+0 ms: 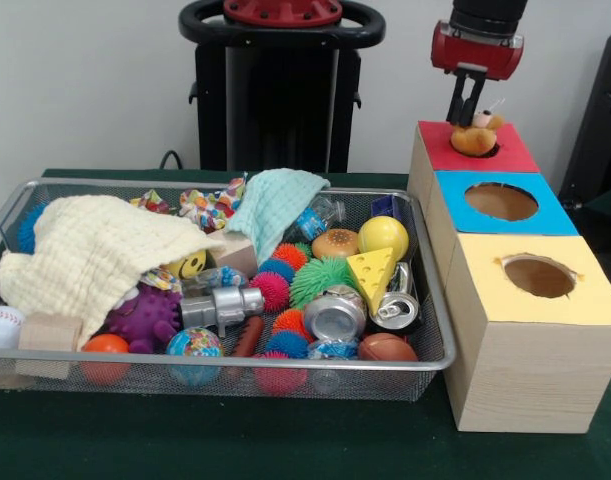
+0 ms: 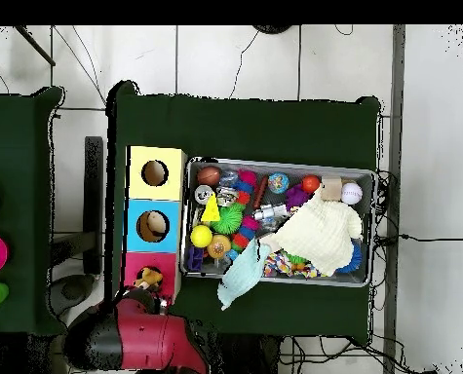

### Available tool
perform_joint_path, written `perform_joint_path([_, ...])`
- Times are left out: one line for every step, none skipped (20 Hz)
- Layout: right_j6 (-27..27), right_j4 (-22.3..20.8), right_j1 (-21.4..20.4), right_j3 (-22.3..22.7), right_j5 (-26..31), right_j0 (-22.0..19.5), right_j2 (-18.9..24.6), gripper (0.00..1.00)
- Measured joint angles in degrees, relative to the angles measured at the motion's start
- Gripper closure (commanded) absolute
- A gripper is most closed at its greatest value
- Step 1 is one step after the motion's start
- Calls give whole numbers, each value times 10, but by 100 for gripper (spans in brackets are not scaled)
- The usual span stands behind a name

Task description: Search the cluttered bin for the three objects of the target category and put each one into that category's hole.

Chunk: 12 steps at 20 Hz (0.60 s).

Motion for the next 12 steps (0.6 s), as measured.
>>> perform_joint_path([0, 0, -1, 0, 0, 0, 0, 100])
perform_joint_path([0, 0, -1, 0, 0, 0, 0, 100])
perform_joint_path([0, 0, -2, 0, 0, 0, 0, 100])
perform_joint_path([0, 0, -3, 0, 0, 0, 0, 100])
perform_joint_path([0, 0, -3, 1, 0, 0, 1, 100])
perform_joint_path([0, 0, -5, 1, 0, 0, 1, 100])
perform_joint_path([0, 0, -6, 1, 0, 0, 1, 100])
perform_joint_path([0, 0, -7, 1, 0, 0, 1, 100])
perform_joint_path([0, 0, -8, 2, 0, 0, 2, 100])
perform_joint_path([0, 0, -9, 2, 0, 0, 2, 100])
perform_joint_path([0, 0, -11, 2, 0, 0, 2, 100])
perform_joint_path([0, 0, -12, 2, 0, 0, 2, 100])
